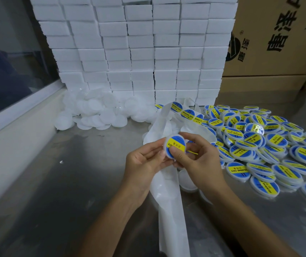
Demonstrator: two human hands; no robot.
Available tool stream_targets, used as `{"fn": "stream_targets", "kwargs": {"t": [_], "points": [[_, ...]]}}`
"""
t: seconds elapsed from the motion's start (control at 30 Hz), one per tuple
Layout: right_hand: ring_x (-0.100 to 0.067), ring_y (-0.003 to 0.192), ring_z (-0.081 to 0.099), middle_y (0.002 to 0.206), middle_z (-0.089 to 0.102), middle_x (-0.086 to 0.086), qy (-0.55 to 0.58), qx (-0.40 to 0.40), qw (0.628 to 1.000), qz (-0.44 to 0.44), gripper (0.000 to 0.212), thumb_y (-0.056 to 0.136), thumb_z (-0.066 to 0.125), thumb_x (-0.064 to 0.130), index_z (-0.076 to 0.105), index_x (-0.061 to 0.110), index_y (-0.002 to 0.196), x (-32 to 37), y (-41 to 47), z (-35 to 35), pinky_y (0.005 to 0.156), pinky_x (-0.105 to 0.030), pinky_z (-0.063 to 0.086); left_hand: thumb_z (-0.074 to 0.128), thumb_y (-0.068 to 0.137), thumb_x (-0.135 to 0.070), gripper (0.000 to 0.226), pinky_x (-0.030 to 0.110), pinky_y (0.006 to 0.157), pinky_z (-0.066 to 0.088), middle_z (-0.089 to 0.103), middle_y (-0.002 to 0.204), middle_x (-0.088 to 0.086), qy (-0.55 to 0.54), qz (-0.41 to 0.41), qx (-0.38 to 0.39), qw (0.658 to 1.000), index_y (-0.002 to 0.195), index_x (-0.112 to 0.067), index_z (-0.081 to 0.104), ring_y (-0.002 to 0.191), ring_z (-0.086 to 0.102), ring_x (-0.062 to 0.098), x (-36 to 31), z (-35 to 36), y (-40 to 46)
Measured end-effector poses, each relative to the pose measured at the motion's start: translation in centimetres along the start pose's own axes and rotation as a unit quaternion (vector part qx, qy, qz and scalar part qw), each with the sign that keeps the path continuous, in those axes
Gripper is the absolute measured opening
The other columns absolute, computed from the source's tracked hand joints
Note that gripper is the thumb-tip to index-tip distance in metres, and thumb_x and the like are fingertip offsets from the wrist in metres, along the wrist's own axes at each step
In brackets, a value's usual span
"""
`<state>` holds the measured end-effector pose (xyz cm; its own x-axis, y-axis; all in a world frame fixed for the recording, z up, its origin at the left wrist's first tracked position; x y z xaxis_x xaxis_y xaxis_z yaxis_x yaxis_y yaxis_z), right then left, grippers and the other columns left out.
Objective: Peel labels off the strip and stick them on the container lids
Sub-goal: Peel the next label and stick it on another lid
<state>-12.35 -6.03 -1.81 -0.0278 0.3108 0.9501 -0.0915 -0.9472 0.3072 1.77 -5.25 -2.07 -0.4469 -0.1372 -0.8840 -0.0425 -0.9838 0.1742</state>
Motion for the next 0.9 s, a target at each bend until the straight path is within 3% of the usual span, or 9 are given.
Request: {"fn": "stream_targets", "kwargs": {"t": [0.1, 0.23, 0.3, 0.37, 0.47, 0.6, 0.73, 0.8, 0.9], "points": [[-0.024, 0.054, 0.069, 0.072, 0.073, -0.009, 0.024, 0.028, 0.999, -0.018, 0.019, 0.085, 0.069, 0.009, 0.066, 0.016, 0.103, 0.1, 0.0, -0.1, 0.052, -0.031, 0.056, 0.063, 0.083, 0.000, 0.027, 0.030, 0.075, 0.058, 0.075, 0.100, 0.014, 0.005, 0.000, -0.016, 1.000, 0.097, -0.019, 0.077, 0.091, 0.072, 0.026, -0.2, -0.3, 0.2], [-0.021, 0.050, 0.067, 0.075, 0.074, -0.008, -0.005, -0.001, 1.000, -0.029, 0.012, 0.088, 0.067, 0.013, 0.069, 0.015, 0.099, 0.1, 0.1, -0.1, 0.052, -0.038, 0.055, 0.062, 0.086, 0.005, 0.028, 0.028, 0.073, 0.058, 0.075, 0.099, 0.012, 0.036, -0.001, -0.039, 0.999, 0.102, -0.016, 0.073, 0.092, 0.073, 0.026, 0.1, -0.5, 0.3], [-0.016, 0.060, 0.068, 0.095, 0.073, -0.001, -0.096, -0.015, 0.993, -0.073, 0.030, 0.082, 0.075, 0.020, 0.068, 0.018, 0.111, 0.0, 0.1, -0.2, 0.060, -0.036, 0.058, 0.065, 0.084, 0.001, 0.023, 0.027, 0.071, 0.058, 0.076, 0.096, 0.012, 0.035, 0.002, -0.062, 0.997, 0.099, -0.014, 0.073, 0.089, 0.073, 0.026, -0.1, -0.5, 0.4], [-0.008, 0.085, 0.065, 0.111, 0.064, 0.002, -0.216, 0.011, 0.963, -0.159, 0.055, 0.073, 0.081, 0.032, 0.063, 0.018, 0.123, 0.1, 0.0, -0.4, 0.070, -0.019, 0.053, 0.068, 0.081, -0.003, 0.019, 0.026, 0.069, 0.058, 0.076, 0.092, 0.013, 0.026, 0.003, -0.081, 0.996, 0.095, -0.013, 0.074, 0.085, 0.074, 0.025, -0.2, -0.7, 0.4], [-0.005, 0.102, 0.058, 0.113, 0.060, -0.003, -0.286, 0.049, 0.929, -0.231, 0.062, 0.068, 0.084, 0.036, 0.067, 0.009, 0.121, 0.3, -0.1, -0.6, 0.081, -0.012, 0.047, 0.070, 0.079, -0.004, 0.018, 0.025, 0.067, 0.058, 0.076, 0.092, 0.013, 0.026, -0.011, -0.078, 0.997, 0.094, -0.012, 0.074, 0.085, 0.074, 0.025, -0.2, -0.7, 0.4], [-0.007, 0.103, 0.061, 0.113, 0.065, 0.001, -0.314, 0.040, 0.921, -0.225, 0.053, 0.071, 0.086, 0.033, 0.069, 0.014, 0.117, 0.6, 0.3, -1.3, 0.085, -0.024, 0.053, 0.074, 0.080, -0.005, 0.018, 0.020, 0.067, 0.056, 0.077, 0.085, 0.005, 0.090, 0.033, -0.087, 0.992, 0.086, -0.021, 0.076, 0.081, 0.074, 0.017, 0.0, -0.4, 0.2], [-0.013, 0.105, 0.060, 0.119, 0.062, -0.003, -0.367, -0.023, 0.907, -0.204, 0.037, 0.074, 0.084, 0.026, 0.073, 0.012, 0.106, 0.3, 1.7, -4.2, 0.084, -0.032, 0.052, 0.079, 0.077, -0.020, 0.014, 0.014, 0.061, 0.048, 0.071, 0.076, -0.009, 0.301, 0.135, -0.218, 0.918, 0.075, -0.031, 0.072, 0.070, 0.065, 0.010, 0.4, -1.6, 0.6], [-0.017, 0.101, 0.058, 0.121, 0.059, -0.009, -0.415, -0.064, 0.889, -0.181, 0.031, 0.075, 0.083, 0.020, 0.074, 0.007, 0.102, -0.2, 2.5, -6.4, 0.079, -0.032, 0.048, 0.081, 0.074, -0.027, 0.017, 0.012, 0.062, 0.046, 0.066, 0.084, -0.011, 0.344, 0.119, -0.246, 0.898, 0.081, -0.034, 0.068, 0.073, 0.061, 0.010, 0.6, -2.3, 0.8], [-0.025, 0.092, 0.060, 0.108, 0.063, -0.012, -0.462, -0.132, 0.866, -0.134, 0.026, 0.078, 0.080, 0.021, 0.073, 0.005, 0.097, -0.8, 3.5, -9.6, 0.075, -0.031, 0.043, 0.083, 0.068, -0.038, 0.031, 0.004, 0.053, 0.041, 0.062, 0.091, -0.016, 0.365, 0.050, -0.236, 0.899, 0.092, -0.035, 0.064, 0.071, 0.059, 0.005, 1.1, -2.6, 1.0]]}}
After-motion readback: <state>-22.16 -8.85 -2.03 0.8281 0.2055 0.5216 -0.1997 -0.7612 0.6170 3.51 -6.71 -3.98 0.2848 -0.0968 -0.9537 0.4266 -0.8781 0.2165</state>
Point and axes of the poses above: each hand's wrist, its own y-axis towards the middle knuckle, its own z-axis out of the palm, x = y × z, the point moved 1 cm from there along y, towards the middle knuckle
